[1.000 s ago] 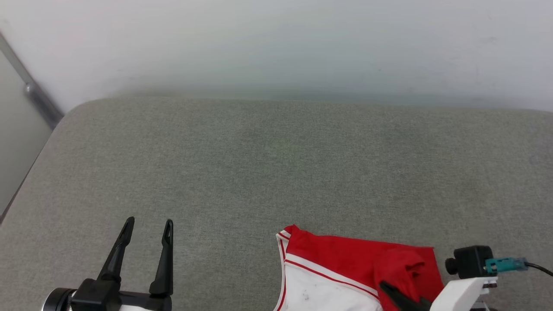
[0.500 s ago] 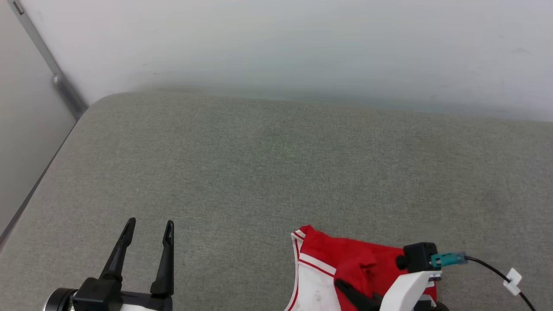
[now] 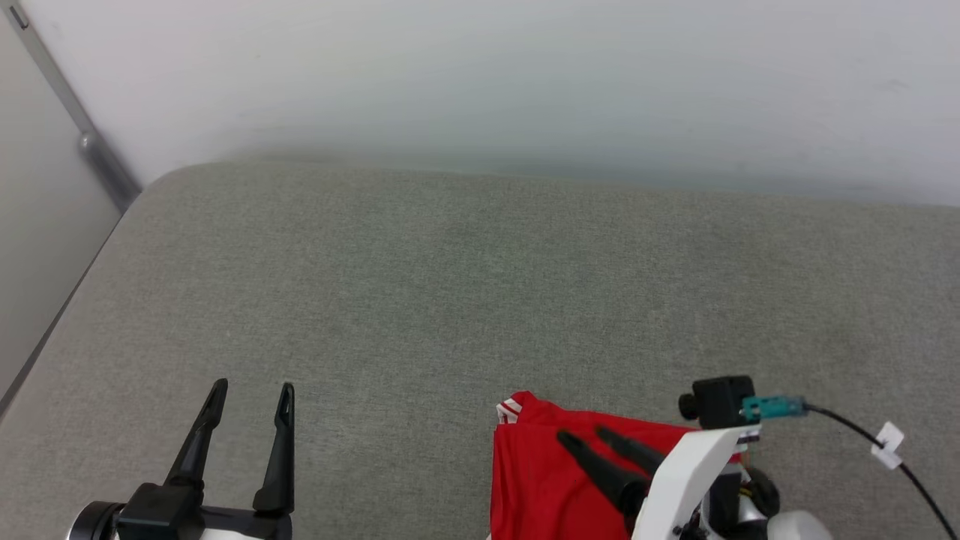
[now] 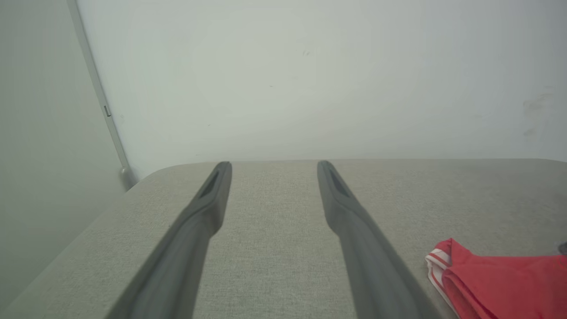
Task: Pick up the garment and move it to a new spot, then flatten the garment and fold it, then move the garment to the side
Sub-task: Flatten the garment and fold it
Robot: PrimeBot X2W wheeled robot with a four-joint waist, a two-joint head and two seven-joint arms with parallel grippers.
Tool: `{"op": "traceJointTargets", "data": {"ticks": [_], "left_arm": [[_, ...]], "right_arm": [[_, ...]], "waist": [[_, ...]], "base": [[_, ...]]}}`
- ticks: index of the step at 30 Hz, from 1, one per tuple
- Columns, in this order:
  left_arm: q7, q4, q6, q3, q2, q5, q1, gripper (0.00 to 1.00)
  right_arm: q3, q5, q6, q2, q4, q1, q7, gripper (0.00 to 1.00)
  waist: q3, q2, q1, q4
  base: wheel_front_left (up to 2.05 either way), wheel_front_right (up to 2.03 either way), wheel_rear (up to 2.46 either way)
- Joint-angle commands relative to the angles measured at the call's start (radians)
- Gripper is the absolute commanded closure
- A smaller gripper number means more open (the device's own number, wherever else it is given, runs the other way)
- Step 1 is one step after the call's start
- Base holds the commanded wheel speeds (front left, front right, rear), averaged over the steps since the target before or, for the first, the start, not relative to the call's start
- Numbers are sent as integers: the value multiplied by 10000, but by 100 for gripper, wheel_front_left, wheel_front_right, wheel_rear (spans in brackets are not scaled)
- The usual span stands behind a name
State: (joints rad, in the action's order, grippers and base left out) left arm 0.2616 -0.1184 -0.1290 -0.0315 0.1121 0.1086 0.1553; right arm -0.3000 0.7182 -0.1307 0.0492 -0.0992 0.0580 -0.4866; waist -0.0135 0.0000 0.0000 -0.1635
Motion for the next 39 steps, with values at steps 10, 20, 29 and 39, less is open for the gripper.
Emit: {"op": "traceJointTargets", "data": {"ticks": [10,20,29,39], "left_arm": [[46,-108,-13,57,-91,-21,-223,0],[46,-265,-14,53,-147,-81,-246,0],[46,-440,-14,4,-233,68,-181,0],[45,-287,-14,167,-185,-45,-95,0]], "right_arm": [[1520,-4687,2,912,1067,1001,1049,0],[3377,-5897,0,1279,2077,51,4013,0],[3819,-6230,3,730,2675,-1243,5768,0],[3537,-6241,3,351,2441,-1525,6085,0]], "waist": [[-96,0,0,457],[-103,0,0,803],[-196,0,0,956],[-204,0,0,1005]], "base": [[0,0,0],[0,0,0],[0,0,0],[0,0,0]]}}
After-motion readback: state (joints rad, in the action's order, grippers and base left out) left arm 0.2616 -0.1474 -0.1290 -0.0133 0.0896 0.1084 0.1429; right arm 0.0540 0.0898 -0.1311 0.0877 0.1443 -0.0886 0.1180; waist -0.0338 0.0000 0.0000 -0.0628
